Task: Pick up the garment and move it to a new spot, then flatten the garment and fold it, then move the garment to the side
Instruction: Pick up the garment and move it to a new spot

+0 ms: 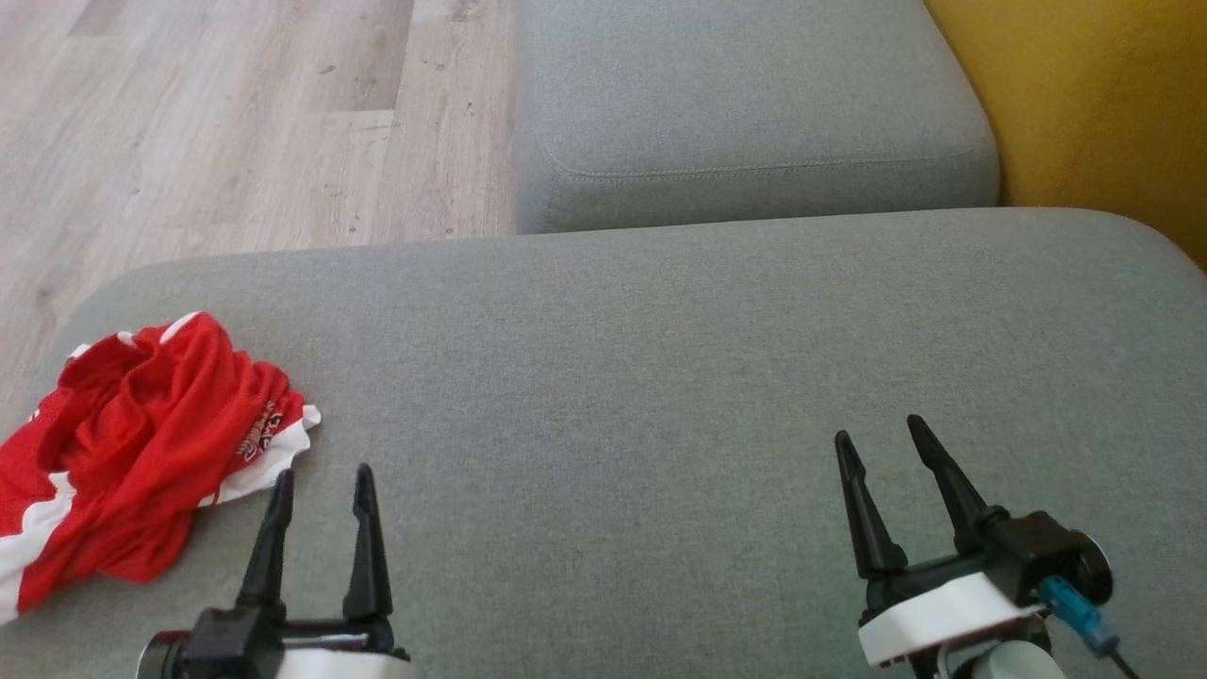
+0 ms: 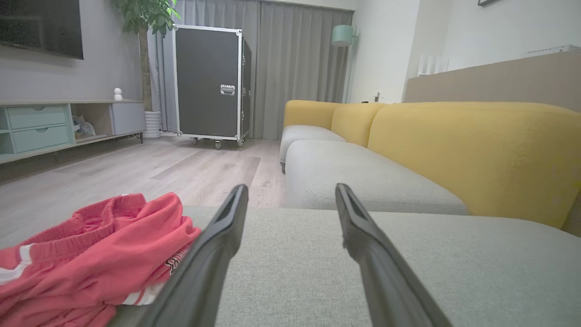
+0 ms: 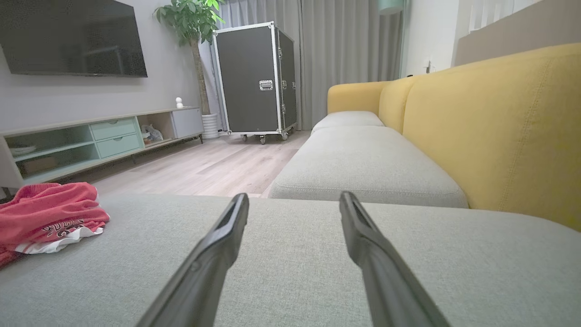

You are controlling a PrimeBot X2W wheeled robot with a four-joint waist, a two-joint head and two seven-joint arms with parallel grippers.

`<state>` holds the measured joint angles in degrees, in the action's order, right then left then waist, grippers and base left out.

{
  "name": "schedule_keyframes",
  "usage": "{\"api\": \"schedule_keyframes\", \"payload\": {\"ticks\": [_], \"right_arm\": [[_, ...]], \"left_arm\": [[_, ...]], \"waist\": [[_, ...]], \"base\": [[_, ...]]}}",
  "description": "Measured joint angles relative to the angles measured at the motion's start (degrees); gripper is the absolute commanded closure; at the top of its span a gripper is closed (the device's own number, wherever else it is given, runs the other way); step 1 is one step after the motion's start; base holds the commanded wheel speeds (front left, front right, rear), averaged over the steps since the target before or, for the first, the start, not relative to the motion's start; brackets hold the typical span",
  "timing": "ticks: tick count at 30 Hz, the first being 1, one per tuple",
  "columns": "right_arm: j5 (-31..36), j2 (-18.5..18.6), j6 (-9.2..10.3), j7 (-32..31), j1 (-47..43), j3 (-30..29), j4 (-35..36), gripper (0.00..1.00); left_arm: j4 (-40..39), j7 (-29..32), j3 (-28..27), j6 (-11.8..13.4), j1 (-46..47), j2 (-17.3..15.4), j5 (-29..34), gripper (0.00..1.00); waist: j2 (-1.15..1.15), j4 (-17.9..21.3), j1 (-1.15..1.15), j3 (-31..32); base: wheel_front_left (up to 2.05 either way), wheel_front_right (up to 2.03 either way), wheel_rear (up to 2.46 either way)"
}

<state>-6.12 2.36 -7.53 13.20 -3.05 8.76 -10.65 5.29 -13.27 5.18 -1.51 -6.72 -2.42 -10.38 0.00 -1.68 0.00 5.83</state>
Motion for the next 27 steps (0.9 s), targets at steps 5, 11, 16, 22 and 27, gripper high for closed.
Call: {"api": "schedule_keyframes", "payload": {"ticks": [5, 11, 16, 22, 27], "right_arm": [[4.53, 0.01, 0.0, 1.04, 0.02, 0.26, 0.66, 0.0], [5.02, 0.01, 0.0, 1.18, 0.02, -0.01, 0.68, 0.0], [4.6, 0.01, 0.0, 1.18, 0.01, -0.66, 0.65, 0.0], [4.59, 0.01, 0.0, 1.18, 0.01, -1.19, 0.59, 0.0], [4.59, 0.01, 0.0, 1.18, 0.01, -1.37, 0.49, 0.0]], "left_arm": [[-0.22, -1.05, 0.26, 0.52, -0.66, -0.03, 4.12, 0.0], [-0.19, -1.19, 0.15, 0.51, -0.66, -0.05, 4.41, 0.0], [0.07, -1.2, 0.03, 0.49, -0.65, -0.05, 4.39, 0.0], [0.55, -1.19, -0.11, 0.48, -0.65, -0.05, 4.39, 0.0], [0.88, -1.19, -0.11, 0.48, -0.65, -0.05, 4.39, 0.0]], "waist": [[0.0, 0.21, 0.0, -0.17], [0.0, 0.23, 0.0, -0.25], [0.0, 0.26, 0.0, -0.29], [0.0, 0.18, -0.01, -0.25], [0.0, -0.12, -0.01, -0.29]], "base": [[0.0, 0.0, 0.0], [0.0, 0.0, 0.0], [0.0, 0.0, 0.0], [0.0, 0.0, 0.0], [0.0, 0.0, 0.0]]}}
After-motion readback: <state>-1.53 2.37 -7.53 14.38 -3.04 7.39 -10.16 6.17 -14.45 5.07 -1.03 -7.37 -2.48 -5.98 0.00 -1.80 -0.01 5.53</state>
